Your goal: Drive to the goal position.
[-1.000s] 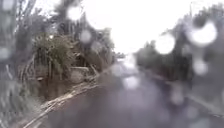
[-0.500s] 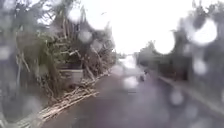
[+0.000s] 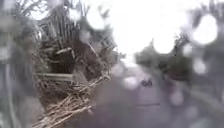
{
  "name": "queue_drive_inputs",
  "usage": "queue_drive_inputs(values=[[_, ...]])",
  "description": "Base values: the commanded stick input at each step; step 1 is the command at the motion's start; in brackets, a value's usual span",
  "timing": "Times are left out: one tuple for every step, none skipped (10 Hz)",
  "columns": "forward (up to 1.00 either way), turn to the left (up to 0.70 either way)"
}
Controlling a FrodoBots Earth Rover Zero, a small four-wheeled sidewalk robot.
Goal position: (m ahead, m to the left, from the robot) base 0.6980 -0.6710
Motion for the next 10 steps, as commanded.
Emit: queue_drive_inputs(values=[[1.0,0.0],[1.0,-0.39],[1.0,-0.4],[1.0,-0.4],[1.0,-0.4],[1.0,-0.4],[1.0,-0.4],[1.0,-0.33],[1.0,-0.23],[1.0,-0.13]])
